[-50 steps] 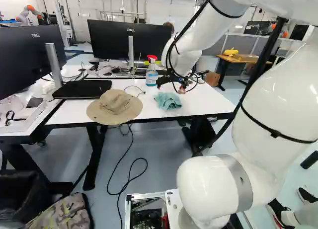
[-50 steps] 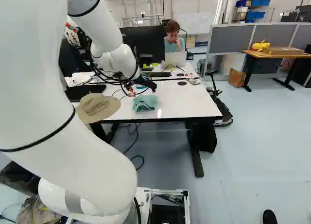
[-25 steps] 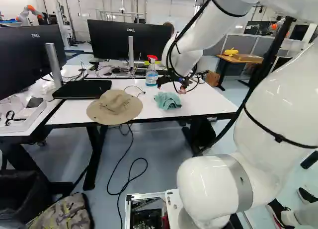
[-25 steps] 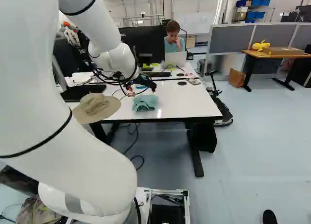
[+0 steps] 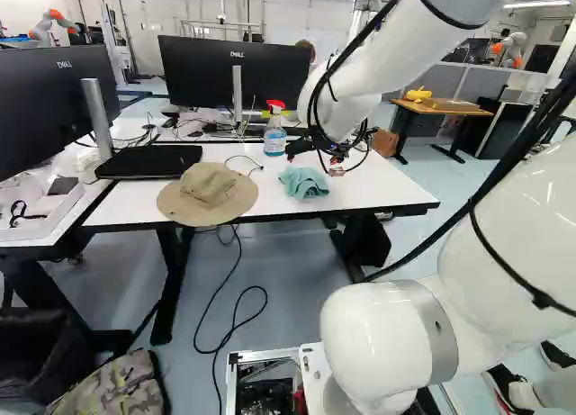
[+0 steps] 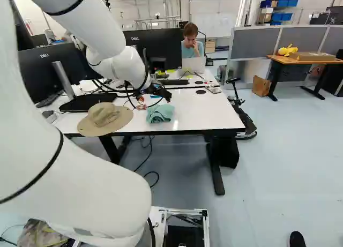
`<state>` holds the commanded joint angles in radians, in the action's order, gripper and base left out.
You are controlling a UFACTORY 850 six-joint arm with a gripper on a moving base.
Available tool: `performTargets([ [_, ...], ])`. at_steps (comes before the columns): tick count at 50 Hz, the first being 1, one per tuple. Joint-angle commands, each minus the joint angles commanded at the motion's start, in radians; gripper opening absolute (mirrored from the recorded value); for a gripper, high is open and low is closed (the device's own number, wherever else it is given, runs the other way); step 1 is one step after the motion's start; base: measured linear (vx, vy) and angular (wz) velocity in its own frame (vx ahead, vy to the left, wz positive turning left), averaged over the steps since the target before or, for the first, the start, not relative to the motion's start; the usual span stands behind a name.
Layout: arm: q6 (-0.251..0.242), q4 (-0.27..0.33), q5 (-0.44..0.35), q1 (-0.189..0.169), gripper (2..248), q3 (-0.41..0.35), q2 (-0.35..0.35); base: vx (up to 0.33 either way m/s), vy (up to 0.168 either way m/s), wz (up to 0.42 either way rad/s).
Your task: Clean the table with the green towel
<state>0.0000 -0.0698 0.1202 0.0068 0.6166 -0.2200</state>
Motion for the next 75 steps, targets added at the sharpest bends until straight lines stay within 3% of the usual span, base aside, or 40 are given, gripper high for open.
performTargets([
  [8, 0.0, 0.0, 0.0, -0.003, 247, -0.032, -0.037, 0.0, 0.0, 0.0],
  [38, 0.0, 0.003, -0.046, -0.003, 247, -0.055, -0.038, 0.0, 0.0, 0.0],
  [75, 0.0, 0.017, -0.243, -0.004, 247, -0.154, -0.042, 0.0, 0.0, 0.0],
])
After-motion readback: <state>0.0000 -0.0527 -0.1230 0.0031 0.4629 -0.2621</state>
